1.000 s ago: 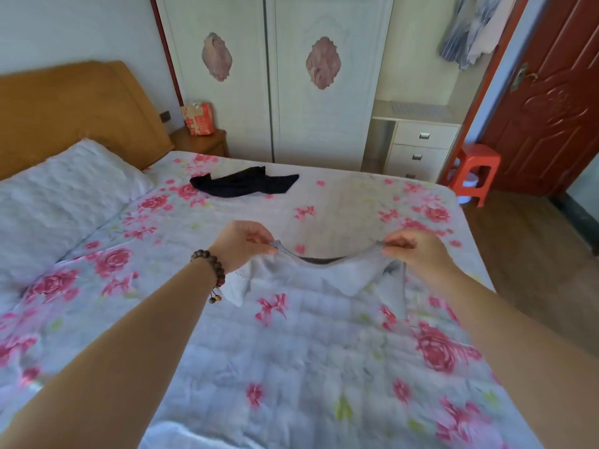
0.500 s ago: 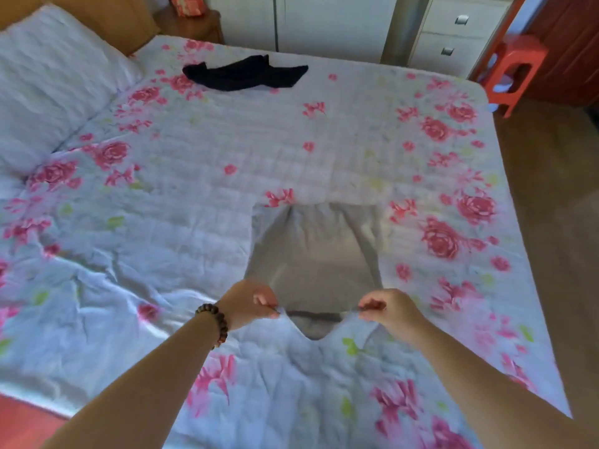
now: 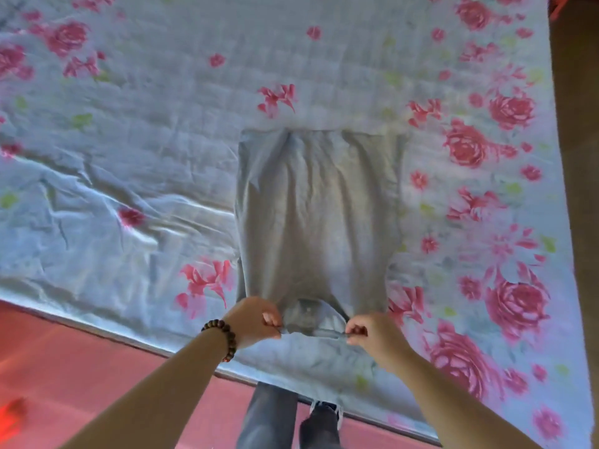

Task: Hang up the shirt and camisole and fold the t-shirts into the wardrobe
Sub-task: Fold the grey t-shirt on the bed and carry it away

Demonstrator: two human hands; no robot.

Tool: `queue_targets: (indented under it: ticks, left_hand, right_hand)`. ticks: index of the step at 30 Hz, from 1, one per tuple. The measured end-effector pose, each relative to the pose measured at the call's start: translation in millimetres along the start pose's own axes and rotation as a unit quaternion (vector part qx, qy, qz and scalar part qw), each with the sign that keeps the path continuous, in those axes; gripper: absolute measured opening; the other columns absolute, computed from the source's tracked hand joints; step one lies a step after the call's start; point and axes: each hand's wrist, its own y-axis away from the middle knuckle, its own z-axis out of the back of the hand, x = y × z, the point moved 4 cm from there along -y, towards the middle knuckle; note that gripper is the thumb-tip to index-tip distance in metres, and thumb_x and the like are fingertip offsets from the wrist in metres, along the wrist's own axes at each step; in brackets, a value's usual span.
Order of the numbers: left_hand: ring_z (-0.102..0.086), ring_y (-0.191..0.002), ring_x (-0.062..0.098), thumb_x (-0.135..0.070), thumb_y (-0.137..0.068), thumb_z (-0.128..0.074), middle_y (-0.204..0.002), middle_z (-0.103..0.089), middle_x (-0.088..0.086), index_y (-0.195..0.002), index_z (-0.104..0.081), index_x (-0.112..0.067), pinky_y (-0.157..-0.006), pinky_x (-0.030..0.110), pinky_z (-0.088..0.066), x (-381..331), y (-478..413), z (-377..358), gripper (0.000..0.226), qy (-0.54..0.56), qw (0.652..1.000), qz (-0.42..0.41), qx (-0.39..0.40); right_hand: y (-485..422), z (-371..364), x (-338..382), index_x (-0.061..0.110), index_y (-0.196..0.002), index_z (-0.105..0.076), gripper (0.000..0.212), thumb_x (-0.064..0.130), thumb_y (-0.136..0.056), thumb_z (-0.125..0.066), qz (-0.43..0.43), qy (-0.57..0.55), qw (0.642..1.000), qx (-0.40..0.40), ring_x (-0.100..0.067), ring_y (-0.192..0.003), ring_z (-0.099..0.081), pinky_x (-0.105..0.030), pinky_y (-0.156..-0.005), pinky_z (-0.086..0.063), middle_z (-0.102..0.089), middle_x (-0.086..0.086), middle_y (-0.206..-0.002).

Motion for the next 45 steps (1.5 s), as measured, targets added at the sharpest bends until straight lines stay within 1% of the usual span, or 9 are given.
queue_targets:
  ticks: [6,13,19,23,28,34,38,41,45]
  left_hand:
    - [-0.063,-0.082,0.011,-0.025,-0.074,-0.078,-0.078,-0.064,-0.012,-0.068,-0.058,-0.039,-0.079,0.026,-0.052,26,11,-52,0.025,-0.021,0.998,0.039,-0.033]
    - [-0.059,-0.072,-0.003,-0.015,-0.075,-0.076,-0.071,-0.063,-0.017,-0.069,-0.059,-0.039,-0.077,0.020,-0.050,44,15,-79,0.031,-0.019,0.994,0.057,-0.092]
    - [-0.062,-0.081,-0.005,-0.013,-0.081,-0.071,-0.082,-0.067,-0.018,-0.083,-0.064,-0.035,-0.076,0.011,-0.049,55,28,-77,0.022,0.030,0.990,0.061,-0.122]
    - [-0.063,-0.084,-0.004,-0.015,-0.082,-0.072,-0.086,-0.069,-0.017,-0.091,-0.068,-0.029,-0.079,0.015,-0.048,64,36,-47,0.017,0.074,0.975,0.079,-0.195]
    - [-0.061,-0.078,-0.003,-0.014,-0.081,-0.073,-0.082,-0.065,-0.016,-0.091,-0.068,-0.022,-0.074,0.009,-0.046,79,42,-8,0.014,0.107,0.949,0.095,-0.281]
    - [-0.065,-0.083,0.011,-0.014,-0.081,-0.073,-0.089,-0.067,-0.005,-0.105,-0.069,-0.012,-0.083,0.025,-0.053,103,20,32,0.024,0.125,0.938,0.097,-0.309]
    - [-0.066,-0.084,0.009,-0.027,-0.084,-0.070,-0.094,-0.070,-0.007,-0.106,-0.066,-0.020,-0.081,0.027,-0.055,111,-15,50,0.023,0.126,0.947,0.092,-0.279]
    - [-0.066,-0.082,0.013,-0.023,-0.084,-0.068,-0.085,-0.067,-0.007,-0.090,-0.061,-0.025,-0.078,0.032,-0.057,110,-39,58,0.010,0.129,0.948,0.087,-0.276]
    - [-0.063,-0.080,0.018,-0.022,-0.084,-0.066,-0.087,-0.067,0.000,-0.097,-0.068,-0.014,-0.074,0.029,-0.053,106,-66,66,0.016,0.106,0.962,0.080,-0.240]
  right_hand:
    - [12,-26,-38,0.019,-0.079,-0.069,0.005,0.022,-0.079,-0.073,0.019,0.043,0.998,-0.032,0.002,-0.063,-0.044,-0.015,-0.057,-0.030,-0.049,0.017,-0.063]
    - [16,-45,-61,0.017,-0.082,-0.070,0.004,0.016,-0.079,-0.073,0.045,0.046,0.995,-0.074,-0.014,-0.078,-0.052,-0.028,-0.066,-0.040,-0.057,0.009,-0.077]
    - [22,-56,-63,0.019,-0.083,-0.071,0.006,0.020,-0.078,-0.074,0.044,0.033,0.992,-0.112,-0.015,-0.083,-0.053,-0.025,-0.069,-0.042,-0.064,0.007,-0.080]
    - [16,-47,-36,0.017,-0.086,-0.072,0.010,0.019,-0.077,-0.076,0.066,0.018,0.989,-0.135,-0.016,-0.080,-0.054,-0.025,-0.067,-0.040,-0.062,0.004,-0.078]
    - [-9,-46,21,0.016,-0.090,-0.073,0.014,0.020,-0.077,-0.077,0.124,0.002,0.982,-0.140,-0.008,-0.078,-0.051,-0.007,-0.066,-0.031,-0.064,0.005,-0.081]
    - [-41,-86,104,0.016,-0.089,-0.073,0.011,0.021,-0.079,-0.074,0.163,-0.037,0.975,-0.145,-0.016,-0.083,-0.061,-0.025,-0.075,-0.048,-0.067,0.002,-0.083]
    - [-56,-134,149,0.015,-0.095,-0.071,0.014,0.021,-0.083,-0.069,0.109,-0.054,0.982,-0.145,-0.018,-0.094,-0.058,-0.029,-0.081,-0.047,-0.065,0.000,-0.093]
    - [-68,-160,173,0.015,-0.096,-0.068,0.029,0.021,-0.070,-0.080,0.053,0.003,0.975,-0.217,-0.024,-0.086,-0.061,-0.032,-0.068,-0.051,-0.064,-0.002,-0.089]
    - [-81,-173,179,0.012,-0.096,-0.066,0.049,0.022,-0.054,-0.088,-0.056,0.072,0.954,-0.287,-0.026,-0.081,-0.062,-0.034,-0.062,-0.055,-0.063,-0.006,-0.086]
